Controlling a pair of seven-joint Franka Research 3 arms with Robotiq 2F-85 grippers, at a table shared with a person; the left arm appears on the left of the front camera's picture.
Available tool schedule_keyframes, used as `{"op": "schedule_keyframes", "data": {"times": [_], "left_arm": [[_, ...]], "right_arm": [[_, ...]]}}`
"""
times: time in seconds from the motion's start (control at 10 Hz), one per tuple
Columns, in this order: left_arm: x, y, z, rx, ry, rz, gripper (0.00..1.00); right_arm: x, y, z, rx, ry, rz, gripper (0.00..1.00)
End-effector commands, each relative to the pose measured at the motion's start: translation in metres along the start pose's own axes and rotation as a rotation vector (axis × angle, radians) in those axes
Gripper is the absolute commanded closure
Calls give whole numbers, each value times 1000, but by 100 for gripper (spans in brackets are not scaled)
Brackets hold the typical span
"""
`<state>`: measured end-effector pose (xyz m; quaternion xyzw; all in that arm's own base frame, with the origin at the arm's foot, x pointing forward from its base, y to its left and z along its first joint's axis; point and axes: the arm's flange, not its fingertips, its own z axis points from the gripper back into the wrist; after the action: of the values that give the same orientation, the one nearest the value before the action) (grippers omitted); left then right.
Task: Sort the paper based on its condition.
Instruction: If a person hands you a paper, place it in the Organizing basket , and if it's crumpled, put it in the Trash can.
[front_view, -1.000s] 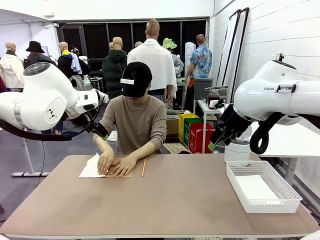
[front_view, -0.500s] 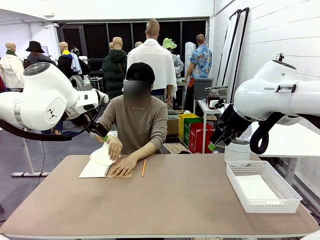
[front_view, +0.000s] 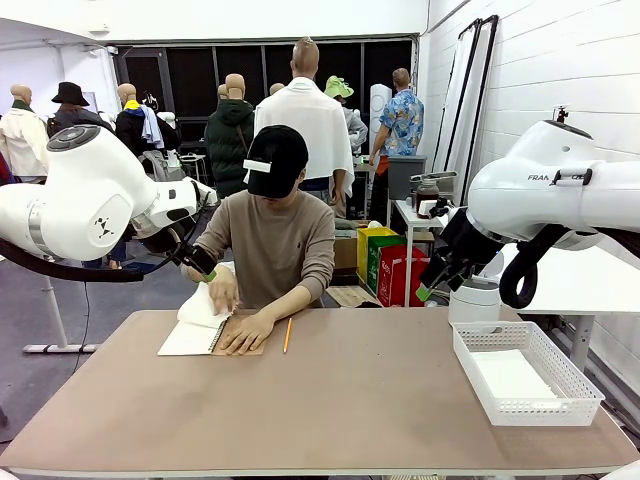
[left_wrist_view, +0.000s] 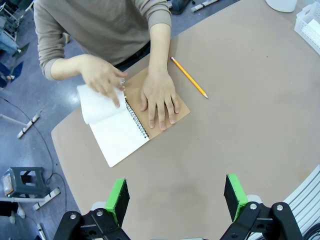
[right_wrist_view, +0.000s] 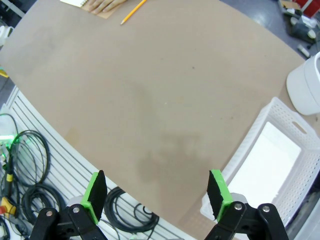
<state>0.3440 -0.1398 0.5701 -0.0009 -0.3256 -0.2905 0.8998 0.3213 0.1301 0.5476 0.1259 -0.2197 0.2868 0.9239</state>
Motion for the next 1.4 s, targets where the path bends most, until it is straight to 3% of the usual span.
{"op": "schedule_keyframes", "data": {"times": [0.0,1.3], "left_arm": [[0,0,0,0,0,1,0],[0,0,0,0,0,1,0]], "right_arm": [[1,0,2,5,9,1,0],[1,0,2,5,9,1,0]]}}
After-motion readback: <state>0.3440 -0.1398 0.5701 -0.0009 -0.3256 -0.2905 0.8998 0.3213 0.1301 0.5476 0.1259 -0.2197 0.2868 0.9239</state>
